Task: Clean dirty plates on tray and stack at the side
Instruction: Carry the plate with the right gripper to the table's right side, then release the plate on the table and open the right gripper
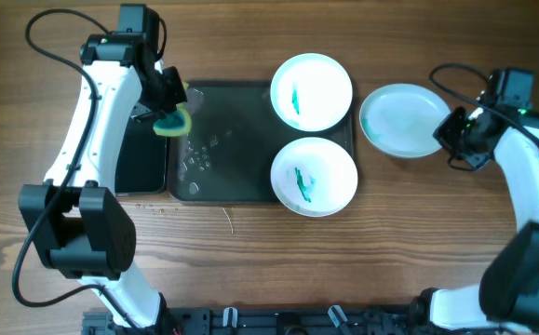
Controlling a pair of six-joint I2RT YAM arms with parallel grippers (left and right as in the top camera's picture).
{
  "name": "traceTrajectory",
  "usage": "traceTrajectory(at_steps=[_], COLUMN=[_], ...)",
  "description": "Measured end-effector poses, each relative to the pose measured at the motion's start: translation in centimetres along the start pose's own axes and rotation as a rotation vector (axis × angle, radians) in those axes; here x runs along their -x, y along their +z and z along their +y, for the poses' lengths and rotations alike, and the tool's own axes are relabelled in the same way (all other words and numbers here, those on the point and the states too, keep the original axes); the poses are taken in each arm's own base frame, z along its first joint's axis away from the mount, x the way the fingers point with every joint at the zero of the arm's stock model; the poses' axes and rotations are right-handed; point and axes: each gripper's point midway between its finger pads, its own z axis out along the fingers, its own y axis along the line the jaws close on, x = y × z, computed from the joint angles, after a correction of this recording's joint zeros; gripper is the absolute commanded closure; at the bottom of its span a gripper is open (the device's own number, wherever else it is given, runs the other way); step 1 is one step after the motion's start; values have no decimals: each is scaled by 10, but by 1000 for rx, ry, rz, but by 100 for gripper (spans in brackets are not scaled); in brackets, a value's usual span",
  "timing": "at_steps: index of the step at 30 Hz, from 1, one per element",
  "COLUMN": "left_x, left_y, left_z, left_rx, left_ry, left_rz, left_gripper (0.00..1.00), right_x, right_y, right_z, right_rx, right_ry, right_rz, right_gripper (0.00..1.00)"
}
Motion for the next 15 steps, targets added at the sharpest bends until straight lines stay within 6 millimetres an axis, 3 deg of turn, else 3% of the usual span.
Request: traceTrajectory(at_steps=[4,10,15], left_x=[-1,-2,-2], left_y=[0,0,0], left_z=[-7,-10,-10], left_rx=[-6,-8,-9], left_ry=[16,23,23], left_rz=[-4,-6,-7], left_gripper=[96,96,96], right_x=[0,-1,-15], right_y=[33,51,50], right_z=[-5,-10,-17], right_rx=[-19,-37,-64], right_ry=[-9,-24,-34], right_rz=[27,47,104], right_gripper=[96,95,77])
